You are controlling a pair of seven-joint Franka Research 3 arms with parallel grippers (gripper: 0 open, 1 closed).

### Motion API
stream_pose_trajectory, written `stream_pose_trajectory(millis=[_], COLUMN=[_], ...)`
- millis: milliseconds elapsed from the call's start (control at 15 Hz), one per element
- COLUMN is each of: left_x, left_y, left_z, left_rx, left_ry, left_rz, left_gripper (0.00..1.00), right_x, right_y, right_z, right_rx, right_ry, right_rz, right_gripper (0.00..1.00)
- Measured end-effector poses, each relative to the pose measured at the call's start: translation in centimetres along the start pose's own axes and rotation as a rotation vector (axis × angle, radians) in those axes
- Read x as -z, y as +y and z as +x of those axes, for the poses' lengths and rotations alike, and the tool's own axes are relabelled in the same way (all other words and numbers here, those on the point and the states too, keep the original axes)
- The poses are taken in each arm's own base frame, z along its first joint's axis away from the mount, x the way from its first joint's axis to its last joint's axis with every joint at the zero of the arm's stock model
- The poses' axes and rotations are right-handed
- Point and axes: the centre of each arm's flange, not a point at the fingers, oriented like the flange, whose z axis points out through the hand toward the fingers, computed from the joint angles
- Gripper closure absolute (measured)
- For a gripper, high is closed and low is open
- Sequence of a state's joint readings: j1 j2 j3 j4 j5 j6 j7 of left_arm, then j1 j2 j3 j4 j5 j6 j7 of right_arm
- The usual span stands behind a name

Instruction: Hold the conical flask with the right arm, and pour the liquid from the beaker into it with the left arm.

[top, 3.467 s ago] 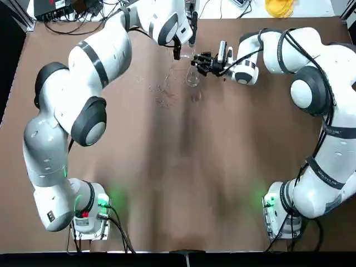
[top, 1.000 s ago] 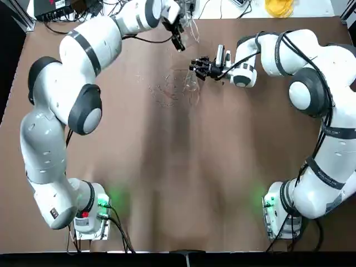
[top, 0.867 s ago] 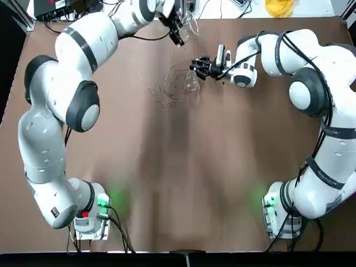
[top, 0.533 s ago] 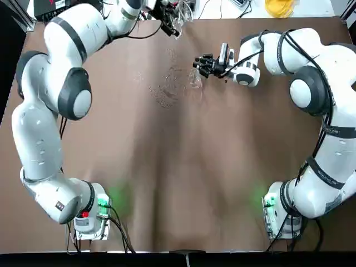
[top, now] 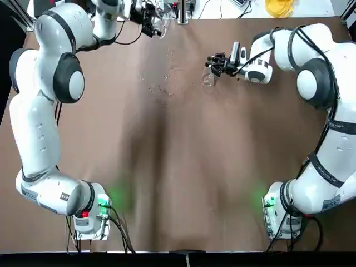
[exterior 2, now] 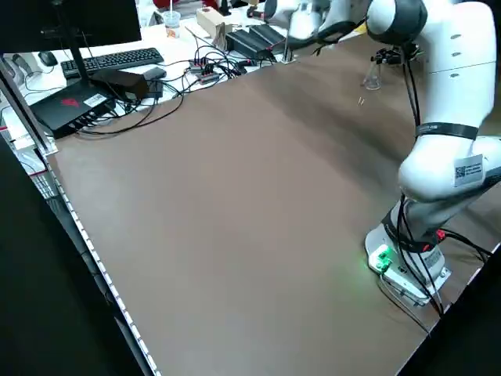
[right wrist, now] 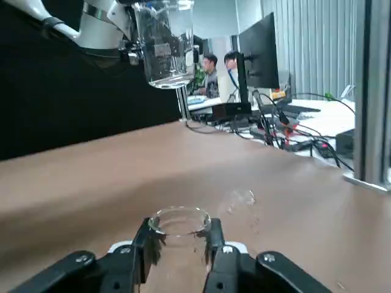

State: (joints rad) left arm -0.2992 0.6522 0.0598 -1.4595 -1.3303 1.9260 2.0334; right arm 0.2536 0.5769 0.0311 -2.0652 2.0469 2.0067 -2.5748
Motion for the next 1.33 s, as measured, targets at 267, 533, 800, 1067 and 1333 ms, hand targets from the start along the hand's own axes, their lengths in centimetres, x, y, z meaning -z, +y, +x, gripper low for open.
stream_pose_trajectory(millis=[267,533,800,1067,1333], left_x=[3.6,8.3,10.4,10.6,10.9], left_y=[-0.5,0.1,1.3,2.7,5.0], left_z=[-9.3,-16.7,-22.2,-26.7,-32.7], left_rx=[-0.045,-0.09,-0.088,-0.082,-0.018], left_ry=[0.123,0.21,0.253,0.273,0.297], left_rz=[0.0,0.016,0.045,0.09,0.109], left_gripper=[0.02,0.02,0.02,0.02,0.02], right_x=[5.0,11.9,20.6,28.9,37.4], right_y=[2.9,5.7,7.9,9.4,11.0], right_z=[-0.7,-1.4,-2.4,-2.5,-2.9], right_rx=[0.06,0.104,0.122,0.148,0.158], right_ry=[-0.038,-0.056,-0.074,-0.103,-0.09], right_rz=[0.026,0.109,0.16,0.22,0.205], right_gripper=[0.61,0.61,0.61,0.61,0.61])
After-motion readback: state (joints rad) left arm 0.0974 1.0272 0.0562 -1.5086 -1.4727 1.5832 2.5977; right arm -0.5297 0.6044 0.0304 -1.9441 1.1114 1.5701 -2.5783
